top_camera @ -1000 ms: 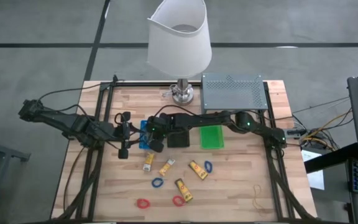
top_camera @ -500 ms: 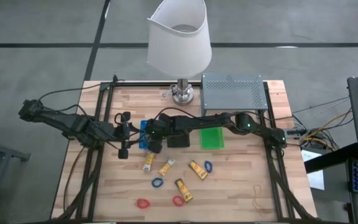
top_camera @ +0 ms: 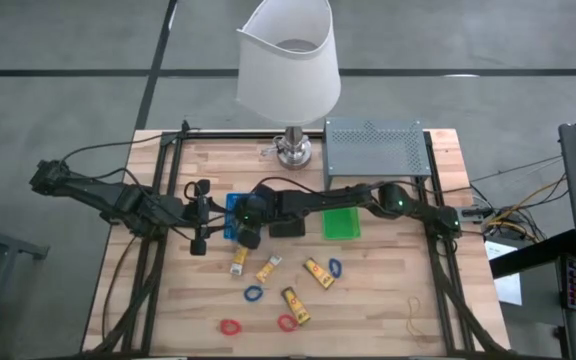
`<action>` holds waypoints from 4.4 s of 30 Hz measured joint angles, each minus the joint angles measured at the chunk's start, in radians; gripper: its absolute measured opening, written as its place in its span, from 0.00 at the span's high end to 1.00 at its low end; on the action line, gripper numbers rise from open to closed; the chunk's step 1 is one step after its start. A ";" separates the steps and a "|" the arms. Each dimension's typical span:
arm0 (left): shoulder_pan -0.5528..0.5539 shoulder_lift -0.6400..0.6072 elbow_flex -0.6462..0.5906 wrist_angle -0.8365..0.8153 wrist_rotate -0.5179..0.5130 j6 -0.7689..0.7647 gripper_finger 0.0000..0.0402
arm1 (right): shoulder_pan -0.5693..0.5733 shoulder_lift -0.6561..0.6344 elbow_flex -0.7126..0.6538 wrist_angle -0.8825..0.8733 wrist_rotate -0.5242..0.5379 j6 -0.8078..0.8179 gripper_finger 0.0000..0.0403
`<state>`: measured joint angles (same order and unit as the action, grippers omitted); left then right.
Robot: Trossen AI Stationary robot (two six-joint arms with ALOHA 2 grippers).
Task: Pick & Place Office Desk Supplies
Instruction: Put the yellow rubber band into the blue bin
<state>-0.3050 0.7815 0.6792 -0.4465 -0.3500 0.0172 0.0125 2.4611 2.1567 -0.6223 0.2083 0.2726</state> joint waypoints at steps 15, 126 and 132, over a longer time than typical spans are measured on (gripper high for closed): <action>0.000 0.000 0.000 0.000 0.000 0.000 0.58 | 0.026 -0.066 -0.051 -0.048 0.089 0.031 0.98; 0.000 0.000 0.000 -0.003 0.000 0.000 0.58 | 1.009 -0.751 -1.006 -0.497 -0.209 2.022 0.69; 0.000 0.000 0.000 -0.003 0.000 0.000 0.58 | 1.008 -0.751 -1.076 -0.423 -0.261 2.025 0.72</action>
<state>-0.3054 0.7815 0.6796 -0.4496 -0.3504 0.0170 1.0206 1.7103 1.0804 -1.0458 -0.0522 2.2976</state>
